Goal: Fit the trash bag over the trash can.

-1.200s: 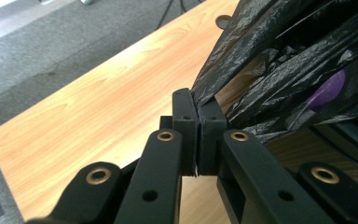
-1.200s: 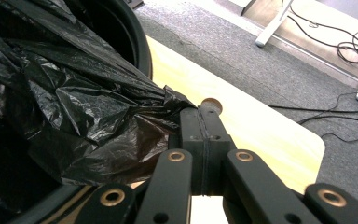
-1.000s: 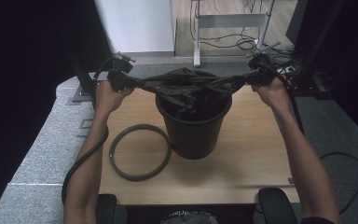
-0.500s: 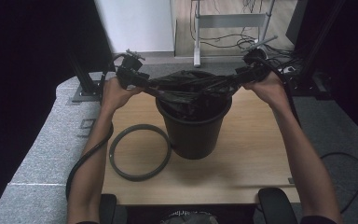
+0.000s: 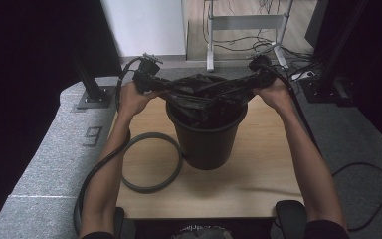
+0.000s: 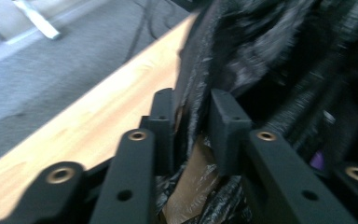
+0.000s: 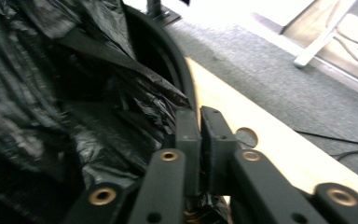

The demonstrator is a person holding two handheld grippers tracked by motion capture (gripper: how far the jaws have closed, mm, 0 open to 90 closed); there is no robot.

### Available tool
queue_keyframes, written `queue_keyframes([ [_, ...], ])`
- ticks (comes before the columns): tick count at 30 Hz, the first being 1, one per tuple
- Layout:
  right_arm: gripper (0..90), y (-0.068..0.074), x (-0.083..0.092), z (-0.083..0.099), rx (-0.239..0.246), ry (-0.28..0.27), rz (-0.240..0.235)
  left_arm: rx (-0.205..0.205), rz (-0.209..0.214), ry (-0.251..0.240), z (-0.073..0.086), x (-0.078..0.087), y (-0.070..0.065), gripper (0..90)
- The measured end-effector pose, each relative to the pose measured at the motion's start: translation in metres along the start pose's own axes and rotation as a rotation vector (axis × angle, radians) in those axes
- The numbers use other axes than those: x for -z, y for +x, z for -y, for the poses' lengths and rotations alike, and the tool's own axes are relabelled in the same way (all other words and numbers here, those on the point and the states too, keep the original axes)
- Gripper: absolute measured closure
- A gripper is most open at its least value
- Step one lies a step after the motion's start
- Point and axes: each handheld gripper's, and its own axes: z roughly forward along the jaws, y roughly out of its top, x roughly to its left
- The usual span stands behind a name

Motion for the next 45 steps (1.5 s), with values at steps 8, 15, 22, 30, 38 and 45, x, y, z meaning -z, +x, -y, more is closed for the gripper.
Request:
queue_keyframes([
  [8, 88.1, -0.011, -0.016, 0.002, -0.051, 0.015, 0.079, 0.038, -0.072, 0.03, -0.004, -0.023, 0.01, 83.1],
  [15, 88.6, -0.015, -0.034, 0.004, -0.068, 0.066, 0.106, 0.055, -0.055, 0.064, -0.003, -0.038, 0.017, 81.3],
  [22, 88.8, -0.018, -0.046, 0.007, -0.074, 0.126, 0.129, 0.044, -0.031, 0.079, -0.003, -0.048, 0.017, 76.2],
  [30, 88.4, -0.02, -0.055, 0.012, -0.096, 0.119, 0.071, 0.023, -0.042, 0.153, -0.001, -0.057, 0.016, 89.8],
  [38, 88.8, -0.022, -0.06, 0.015, -0.11, 0.164, 0.094, 0.039, 0.018, 0.105, 0.0, -0.056, 0.019, 86.6],
  [45, 88.6, -0.023, -0.062, 0.015, -0.122, 0.127, 0.042, 0.048, 0.004, 0.161, 0.004, -0.064, 0.023, 89.5],
])
